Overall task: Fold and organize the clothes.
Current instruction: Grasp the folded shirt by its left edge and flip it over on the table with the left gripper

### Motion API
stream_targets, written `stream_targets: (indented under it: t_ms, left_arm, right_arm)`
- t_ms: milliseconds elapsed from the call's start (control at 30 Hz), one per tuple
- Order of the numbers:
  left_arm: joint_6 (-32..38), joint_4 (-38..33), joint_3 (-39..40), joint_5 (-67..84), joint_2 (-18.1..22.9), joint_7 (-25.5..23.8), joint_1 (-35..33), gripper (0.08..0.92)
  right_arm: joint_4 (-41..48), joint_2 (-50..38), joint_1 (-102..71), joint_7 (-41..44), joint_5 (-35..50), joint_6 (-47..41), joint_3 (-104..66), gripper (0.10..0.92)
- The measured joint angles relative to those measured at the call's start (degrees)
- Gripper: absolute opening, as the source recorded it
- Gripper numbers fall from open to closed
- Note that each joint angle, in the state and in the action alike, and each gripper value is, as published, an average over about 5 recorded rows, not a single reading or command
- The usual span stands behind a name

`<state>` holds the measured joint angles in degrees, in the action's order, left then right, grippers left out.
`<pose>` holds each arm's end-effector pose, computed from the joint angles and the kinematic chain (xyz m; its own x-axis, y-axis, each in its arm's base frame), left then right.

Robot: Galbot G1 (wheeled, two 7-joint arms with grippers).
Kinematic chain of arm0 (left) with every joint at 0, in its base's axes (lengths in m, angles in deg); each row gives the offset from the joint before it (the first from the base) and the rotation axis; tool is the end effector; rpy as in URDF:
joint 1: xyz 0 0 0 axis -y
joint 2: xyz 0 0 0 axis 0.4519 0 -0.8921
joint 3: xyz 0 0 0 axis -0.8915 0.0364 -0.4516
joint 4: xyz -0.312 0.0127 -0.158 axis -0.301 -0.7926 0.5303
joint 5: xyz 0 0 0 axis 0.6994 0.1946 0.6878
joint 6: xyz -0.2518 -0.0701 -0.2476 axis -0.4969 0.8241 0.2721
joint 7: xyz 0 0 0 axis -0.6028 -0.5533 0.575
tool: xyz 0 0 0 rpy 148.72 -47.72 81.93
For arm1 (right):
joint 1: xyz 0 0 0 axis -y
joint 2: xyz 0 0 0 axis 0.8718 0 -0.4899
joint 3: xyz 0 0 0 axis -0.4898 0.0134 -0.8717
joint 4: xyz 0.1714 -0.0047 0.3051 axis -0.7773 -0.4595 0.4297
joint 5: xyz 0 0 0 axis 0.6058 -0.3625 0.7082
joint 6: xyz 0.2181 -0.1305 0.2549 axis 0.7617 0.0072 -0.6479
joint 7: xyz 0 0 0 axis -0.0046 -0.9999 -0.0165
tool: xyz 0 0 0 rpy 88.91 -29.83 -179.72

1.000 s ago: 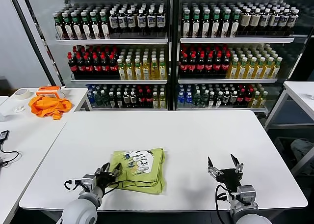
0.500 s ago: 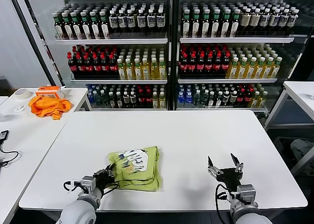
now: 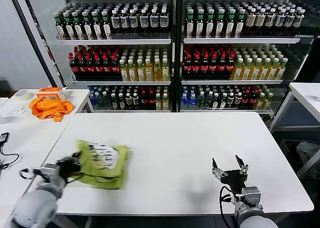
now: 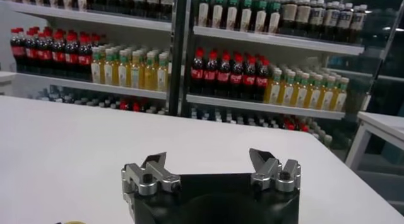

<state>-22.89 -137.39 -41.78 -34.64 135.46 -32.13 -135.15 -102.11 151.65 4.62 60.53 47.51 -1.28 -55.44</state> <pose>0.2679 0.1500 -0.2234 -0.9084 -0.0624 0.4134 0.0340 0.9745 0.2217 0.2050 -0.0330 -0.2515 -0.9667 -0.0057 0.2558 -0.0440 0.9886 -0.1441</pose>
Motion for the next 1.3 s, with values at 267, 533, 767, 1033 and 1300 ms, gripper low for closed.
stream_targets:
  t_ms: [267,533,767,1033,1300]
  left_arm:
    - [-1.34,-5.39,1.05,4.29,0.84,-1.60,2.50,0.104]
    - [-1.96,-5.89,1.82,3.00,-0.44,-4.83,3.89,0.104]
    - [-2.18,-3.31,-6.87,-1.29,-7.43,-9.02,0.23,0.104]
    - [-2.33,-4.12,-11.86,-5.81,-10.19,-11.46,-3.33,0.104]
    - [-2.17,-7.72,0.17,-11.42,-1.20,-10.88,-2.51,0.104]
  right_arm:
    - [-0.86,-1.05,-0.88,-0.35,0.19,-0.42,-0.63,0.823]
    - [-0.56,-0.80,-0.55,-0.28,0.22,-0.42,-0.88,0.823]
    - [0.17,-0.93,-0.09,0.17,0.22,-0.19,-0.72,0.823]
    - [0.19,-0.46,-0.10,0.28,0.12,-0.04,-0.50,0.823]
    - [-0.24,-0.42,-0.63,0.31,-0.21,0.00,-0.66,0.823]
